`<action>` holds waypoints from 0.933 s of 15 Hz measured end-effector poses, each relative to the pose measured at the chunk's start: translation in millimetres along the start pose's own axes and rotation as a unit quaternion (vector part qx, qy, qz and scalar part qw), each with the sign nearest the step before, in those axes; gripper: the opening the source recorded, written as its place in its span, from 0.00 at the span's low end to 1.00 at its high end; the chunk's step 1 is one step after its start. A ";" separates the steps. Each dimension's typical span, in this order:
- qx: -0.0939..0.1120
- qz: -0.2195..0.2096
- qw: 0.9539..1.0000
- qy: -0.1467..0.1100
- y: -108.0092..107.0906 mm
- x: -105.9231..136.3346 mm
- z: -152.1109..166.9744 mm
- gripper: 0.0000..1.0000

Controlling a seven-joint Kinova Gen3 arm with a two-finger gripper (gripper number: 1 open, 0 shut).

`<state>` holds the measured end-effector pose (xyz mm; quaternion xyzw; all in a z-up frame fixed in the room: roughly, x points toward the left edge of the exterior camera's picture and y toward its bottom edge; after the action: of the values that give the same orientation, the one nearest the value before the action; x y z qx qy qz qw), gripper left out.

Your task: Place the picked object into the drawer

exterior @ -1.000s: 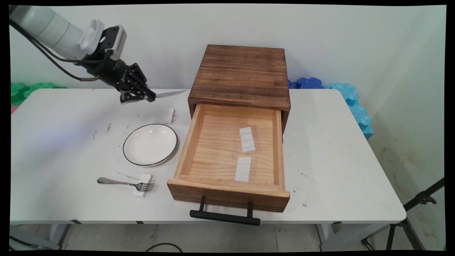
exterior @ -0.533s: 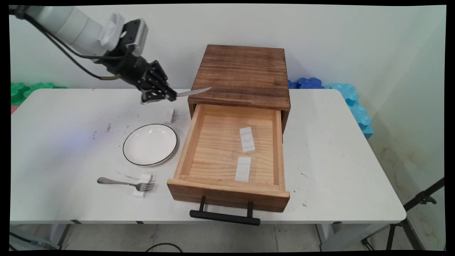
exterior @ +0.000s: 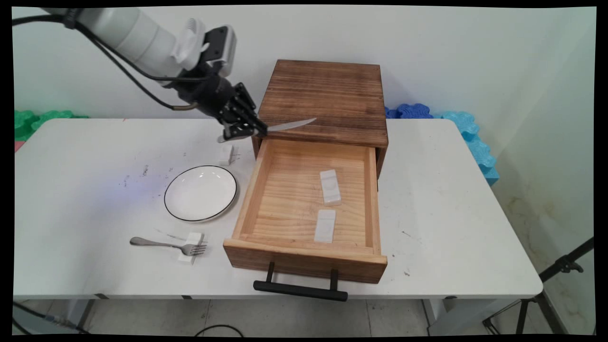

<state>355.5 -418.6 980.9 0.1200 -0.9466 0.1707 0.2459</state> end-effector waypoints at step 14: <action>-0.003 -0.031 0.999 -0.007 7.4 59.5 73.2 0.00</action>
<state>271.6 -448.4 949.1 0.1502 -0.9447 0.1591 0.2445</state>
